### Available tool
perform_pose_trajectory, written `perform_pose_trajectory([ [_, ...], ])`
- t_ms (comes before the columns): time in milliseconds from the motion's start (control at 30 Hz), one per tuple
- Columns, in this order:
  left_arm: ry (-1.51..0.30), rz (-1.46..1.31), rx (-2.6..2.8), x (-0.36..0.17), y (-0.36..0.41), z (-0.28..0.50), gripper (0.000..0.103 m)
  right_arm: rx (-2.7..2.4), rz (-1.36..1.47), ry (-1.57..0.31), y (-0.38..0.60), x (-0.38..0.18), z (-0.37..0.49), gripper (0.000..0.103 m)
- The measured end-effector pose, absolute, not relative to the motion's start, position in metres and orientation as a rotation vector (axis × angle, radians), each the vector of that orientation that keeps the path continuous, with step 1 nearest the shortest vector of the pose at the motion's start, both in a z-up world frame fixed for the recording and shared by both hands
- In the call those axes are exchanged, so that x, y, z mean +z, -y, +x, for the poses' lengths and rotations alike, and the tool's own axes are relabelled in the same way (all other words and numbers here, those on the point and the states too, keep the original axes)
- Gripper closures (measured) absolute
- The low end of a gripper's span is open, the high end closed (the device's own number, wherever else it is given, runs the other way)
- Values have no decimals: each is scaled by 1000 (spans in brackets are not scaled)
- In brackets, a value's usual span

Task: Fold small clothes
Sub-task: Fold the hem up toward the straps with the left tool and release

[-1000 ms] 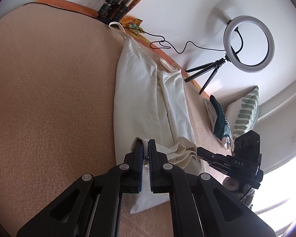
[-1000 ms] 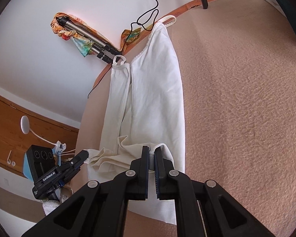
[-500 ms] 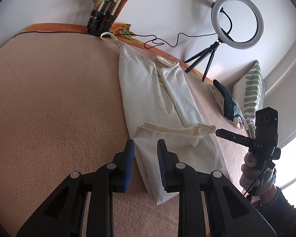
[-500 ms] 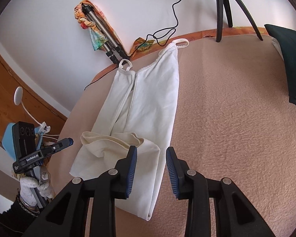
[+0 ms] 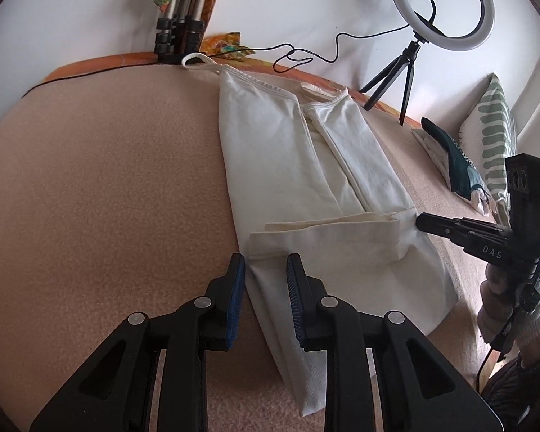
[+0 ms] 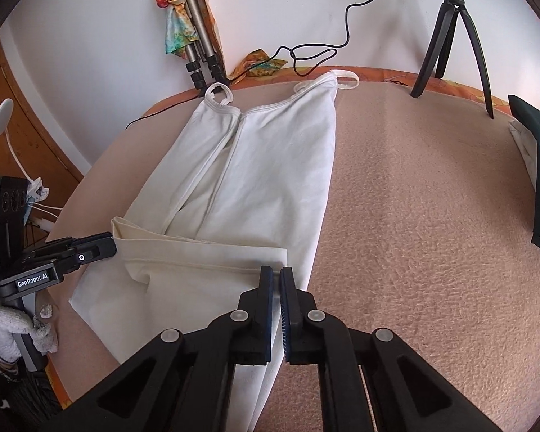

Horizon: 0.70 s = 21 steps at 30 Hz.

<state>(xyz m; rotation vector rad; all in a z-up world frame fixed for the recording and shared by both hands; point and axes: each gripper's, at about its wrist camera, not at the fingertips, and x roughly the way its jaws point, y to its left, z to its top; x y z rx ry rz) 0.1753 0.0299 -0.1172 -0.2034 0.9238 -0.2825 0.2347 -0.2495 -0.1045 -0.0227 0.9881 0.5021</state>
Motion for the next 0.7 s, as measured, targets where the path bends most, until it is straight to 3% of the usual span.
perform_pose_trajectory([
  [167,-891,-176,-212,-112,-35,173,81,445,-12,-966,259,-97,237,101],
  [267,-869,-214,-231,-105,-39,171,81,488,-21,-931,253,-87,231,93],
  [300,-866,-216,-242,-104,-38,171,81,505,-25,-925,249,-85,229,66],
  [333,-862,-220,-257,-103,-37,170,81,512,-29,-912,246,-84,227,53],
  [367,-862,-219,-267,-102,-34,170,81,522,-37,-911,243,-85,226,53],
  [467,-875,-179,-284,-105,-23,169,81,539,-64,-933,235,-92,227,67],
  [700,-900,-140,-292,-113,-14,170,81,539,-46,-978,237,-104,232,65],
])
